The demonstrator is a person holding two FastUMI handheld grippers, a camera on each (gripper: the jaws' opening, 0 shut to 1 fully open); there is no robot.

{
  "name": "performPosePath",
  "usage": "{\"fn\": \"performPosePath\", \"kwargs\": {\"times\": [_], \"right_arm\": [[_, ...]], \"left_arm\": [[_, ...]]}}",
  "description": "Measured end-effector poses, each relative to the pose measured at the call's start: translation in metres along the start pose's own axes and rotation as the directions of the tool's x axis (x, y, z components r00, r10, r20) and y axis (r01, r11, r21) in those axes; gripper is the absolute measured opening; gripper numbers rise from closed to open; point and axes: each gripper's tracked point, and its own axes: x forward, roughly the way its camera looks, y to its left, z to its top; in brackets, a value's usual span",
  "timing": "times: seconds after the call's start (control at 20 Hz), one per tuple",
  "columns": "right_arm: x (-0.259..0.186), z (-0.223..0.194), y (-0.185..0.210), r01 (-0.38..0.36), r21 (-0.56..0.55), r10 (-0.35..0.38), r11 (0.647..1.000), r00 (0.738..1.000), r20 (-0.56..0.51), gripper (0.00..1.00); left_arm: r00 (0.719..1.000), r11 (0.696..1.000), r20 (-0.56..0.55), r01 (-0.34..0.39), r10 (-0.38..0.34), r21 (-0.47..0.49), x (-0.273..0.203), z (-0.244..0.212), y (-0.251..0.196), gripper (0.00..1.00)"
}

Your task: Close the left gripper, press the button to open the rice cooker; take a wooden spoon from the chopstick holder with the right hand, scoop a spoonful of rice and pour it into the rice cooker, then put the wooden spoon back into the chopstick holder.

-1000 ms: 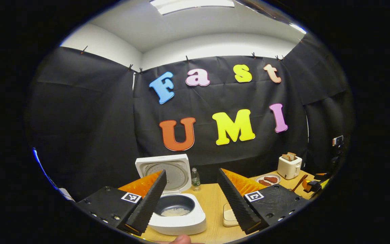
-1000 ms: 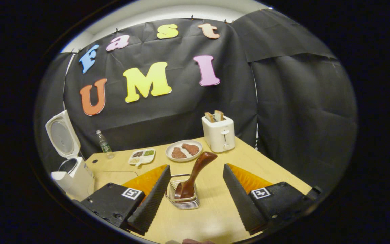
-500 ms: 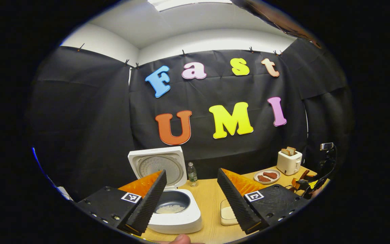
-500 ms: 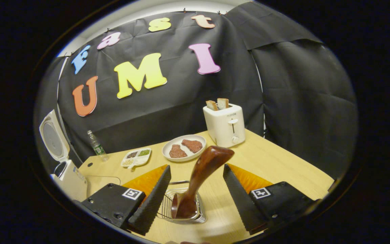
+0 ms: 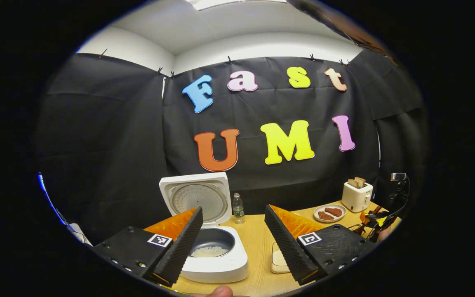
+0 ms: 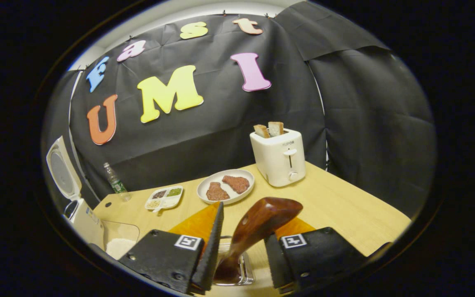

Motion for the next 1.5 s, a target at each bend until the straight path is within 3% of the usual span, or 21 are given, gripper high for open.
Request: {"fn": "performPosePath", "kwargs": {"times": [0.05,0.4,0.85,1.1,1.35,1.5], "right_arm": [[0.003,0.001,0.001,-0.013,0.007,0.013,1.0,1.0,0.004,0.41],[-0.006,0.009,0.024,-0.081,-0.017,0.081,0.997,0.996,0.021,0.31],[-0.053,0.097,0.063,-0.041,-0.181,0.068,0.983,0.987,0.143,0.3],[-0.094,0.147,0.121,-0.096,-0.286,0.15,0.953,0.973,0.175,0.3],[-0.11,0.145,0.175,-0.175,-0.304,0.229,0.936,0.962,0.151,0.3],[-0.112,0.131,0.205,-0.19,-0.301,0.243,0.934,0.958,0.15,0.3]], "left_arm": [[1.0,1.0,0.001,0.0,0.0,-0.003,-0.001,0.002,0.001,0.95],[1.0,1.0,0.006,-0.019,0.019,0.003,-0.003,0.003,0.011,0.95],[0.998,0.998,-0.025,-0.06,0.06,0.0,-0.006,-0.015,0.044,0.95],[0.992,0.994,-0.06,-0.111,0.111,-0.003,-0.012,-0.022,0.065,0.95],[0.99,0.99,-0.04,-0.134,0.135,0.04,-0.018,-0.021,0.078,0.95],[0.994,0.994,-0.05,-0.096,0.098,0.054,-0.014,-0.032,0.084,0.95]]}}
